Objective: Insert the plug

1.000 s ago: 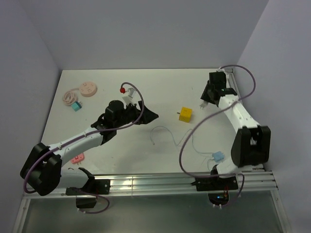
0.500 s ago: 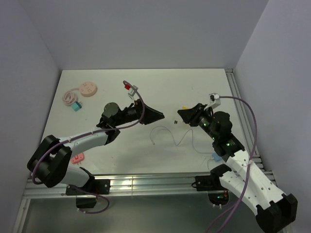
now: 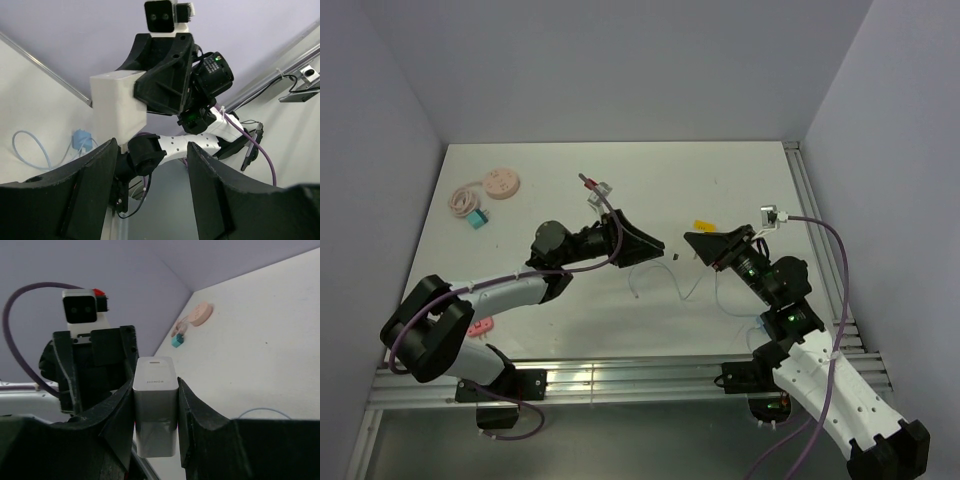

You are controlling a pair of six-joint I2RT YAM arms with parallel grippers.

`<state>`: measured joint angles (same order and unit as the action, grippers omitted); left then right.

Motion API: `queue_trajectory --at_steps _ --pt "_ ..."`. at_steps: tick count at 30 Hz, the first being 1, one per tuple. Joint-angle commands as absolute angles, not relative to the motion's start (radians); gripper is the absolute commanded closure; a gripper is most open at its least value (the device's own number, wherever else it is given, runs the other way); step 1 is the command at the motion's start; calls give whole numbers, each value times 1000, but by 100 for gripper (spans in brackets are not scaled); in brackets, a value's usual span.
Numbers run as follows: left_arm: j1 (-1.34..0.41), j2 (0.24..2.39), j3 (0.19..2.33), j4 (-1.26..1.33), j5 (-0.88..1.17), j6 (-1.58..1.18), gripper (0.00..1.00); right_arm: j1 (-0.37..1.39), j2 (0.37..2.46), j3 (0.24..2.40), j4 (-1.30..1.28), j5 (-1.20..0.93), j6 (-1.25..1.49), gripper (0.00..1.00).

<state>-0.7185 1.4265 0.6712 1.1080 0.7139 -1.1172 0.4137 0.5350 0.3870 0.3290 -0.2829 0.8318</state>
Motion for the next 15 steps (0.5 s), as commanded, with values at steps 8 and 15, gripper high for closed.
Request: queue_trajectory --at_steps 8,15 --pt "-746 1408 735 976 652 -1009 35 428 538 426 525 -360 943 100" --pt "-756 1466 756 1084 681 -1084 34 448 577 420 584 -364 968 100"
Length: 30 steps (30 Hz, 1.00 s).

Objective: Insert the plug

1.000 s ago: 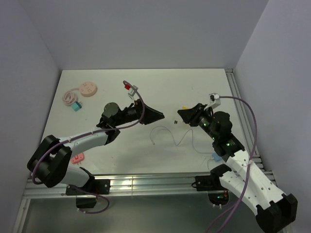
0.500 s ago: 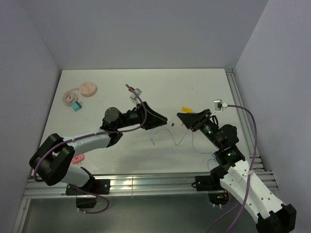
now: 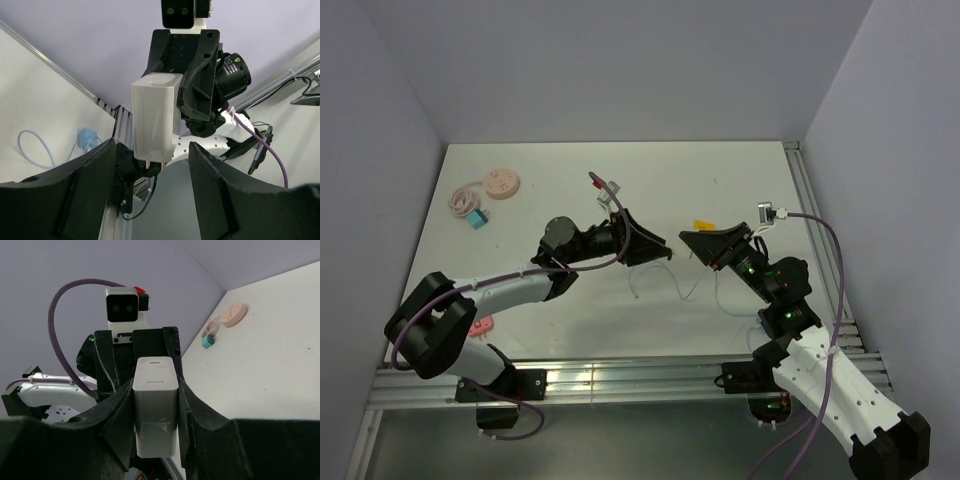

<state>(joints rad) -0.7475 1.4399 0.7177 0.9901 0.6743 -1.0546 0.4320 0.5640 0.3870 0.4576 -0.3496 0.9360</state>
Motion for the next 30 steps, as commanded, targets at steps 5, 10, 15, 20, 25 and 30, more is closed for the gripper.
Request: queue_trajectory --at_steps 5,10,15,20,25,30 --pt "-758 1531 765 1222 735 -1173 62 469 588 419 594 -347 963 100" --pt "-752 1563 770 1247 807 -1198 100 471 572 514 352 -353 846 81" --pt "-746 1540 850 982 920 -987 100 468 646 751 6 -429 607 43" --pt "-746 1505 956 560 971 -676 100 465 718 895 -244 -486 471 37" --pt "-727 1441 983 327 966 -433 100 456 724 931 -337 -567 400 37" --pt "-713 1419 937 375 1018 -411 100 417 692 919 -328 -686 368 47"
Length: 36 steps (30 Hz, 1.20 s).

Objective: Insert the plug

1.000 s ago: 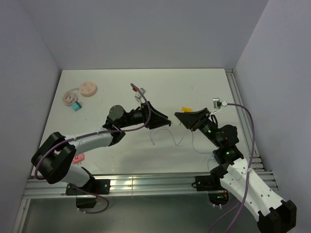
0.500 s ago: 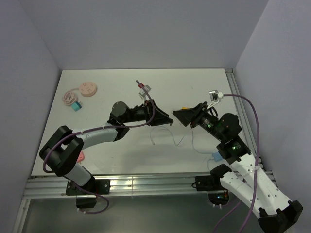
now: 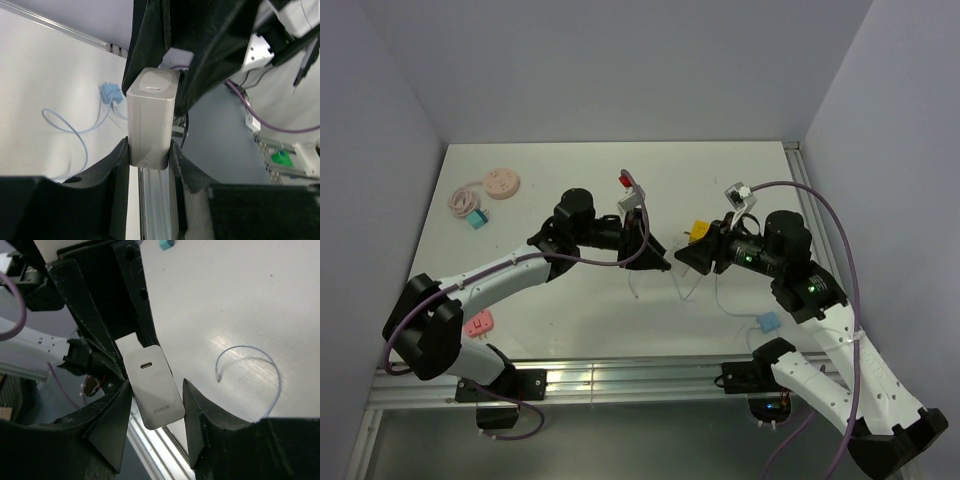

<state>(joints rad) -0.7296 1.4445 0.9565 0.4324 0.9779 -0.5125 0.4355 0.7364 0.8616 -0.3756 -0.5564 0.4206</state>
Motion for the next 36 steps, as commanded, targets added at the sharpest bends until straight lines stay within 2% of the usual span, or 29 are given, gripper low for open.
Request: queue_trajectory --at_steps 1,5,13,15,16,17,18,19,20,21,24,25,28,33,36 --pt "-715 1422 930 388 1053 -419 100 416 680 910 -321 -698 371 51" --pt "-713 1440 948 391 1098 -411 100 416 693 896 -285 -796 385 55" --pt "-721 1456 983 348 1140 -359 100 423 748 905 -274 -893 379 53" --pt "-722 1459 994 304 1125 -341 100 425 764 916 -296 -887 368 63" --pt "-723 1463 1005 295 1112 -339 100 426 773 920 -298 -882 374 98" --pt "-724 1465 1008 278 1085 -342 95 426 778 923 -302 -859 383 100" --pt "-721 1460 1009 273 998 -345 84 428 781 923 -311 -830 394 100" --pt "-718 1442 999 279 918 -372 59 426 784 923 -317 -798 402 100" --pt "-718 1428 988 290 844 -388 17 428 784 922 -319 -697 420 100" --pt "-718 1404 967 291 678 -406 1 428 788 922 -339 -646 426 100" --pt "-709 1385 939 310 551 -459 0 426 807 923 -370 -459 454 100" --pt "-707 1375 936 296 414 -494 1 426 808 922 -371 -410 477 100" --pt "-706 1361 913 319 248 -541 0 428 836 922 -383 -186 535 100" --pt "-707 1391 969 223 30 -609 1 436 975 945 -402 202 647 100" --pt "-704 1324 880 293 -41 -661 1 462 1040 946 -350 406 686 100"
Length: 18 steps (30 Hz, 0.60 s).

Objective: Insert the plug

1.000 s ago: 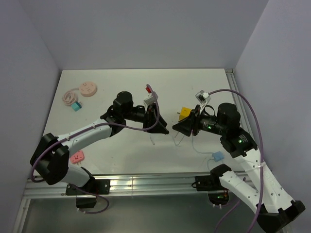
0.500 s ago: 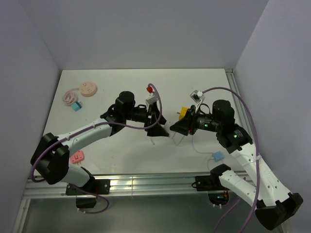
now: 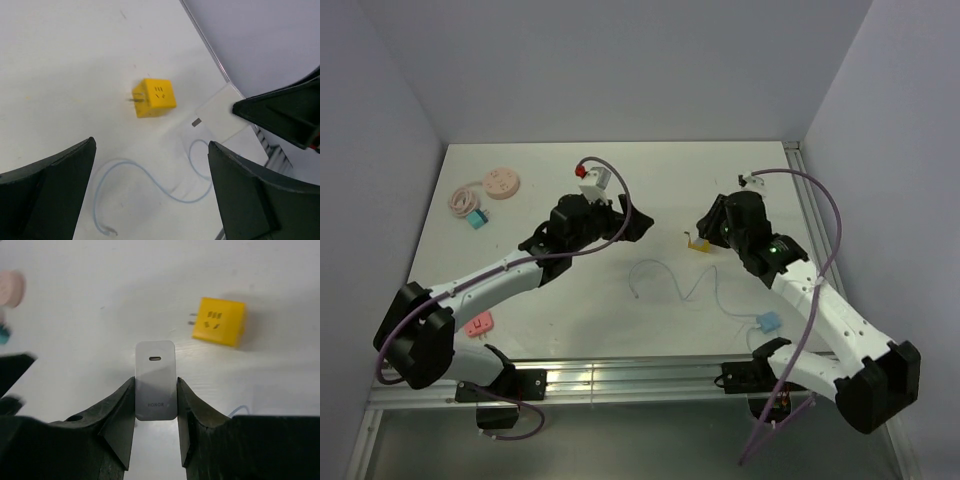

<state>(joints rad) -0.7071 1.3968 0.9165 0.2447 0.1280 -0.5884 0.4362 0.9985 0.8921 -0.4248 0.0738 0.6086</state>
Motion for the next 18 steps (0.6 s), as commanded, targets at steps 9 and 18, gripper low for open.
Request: queue_trajectory --at_steps 9,18 --pt "-706 1299 810 393 -104 -695 10 528 1340 1080 -359 698 739 100" --pt "-706 1350 816 397 -54 -703 9 535 1488 1161 -394 775 773 100"
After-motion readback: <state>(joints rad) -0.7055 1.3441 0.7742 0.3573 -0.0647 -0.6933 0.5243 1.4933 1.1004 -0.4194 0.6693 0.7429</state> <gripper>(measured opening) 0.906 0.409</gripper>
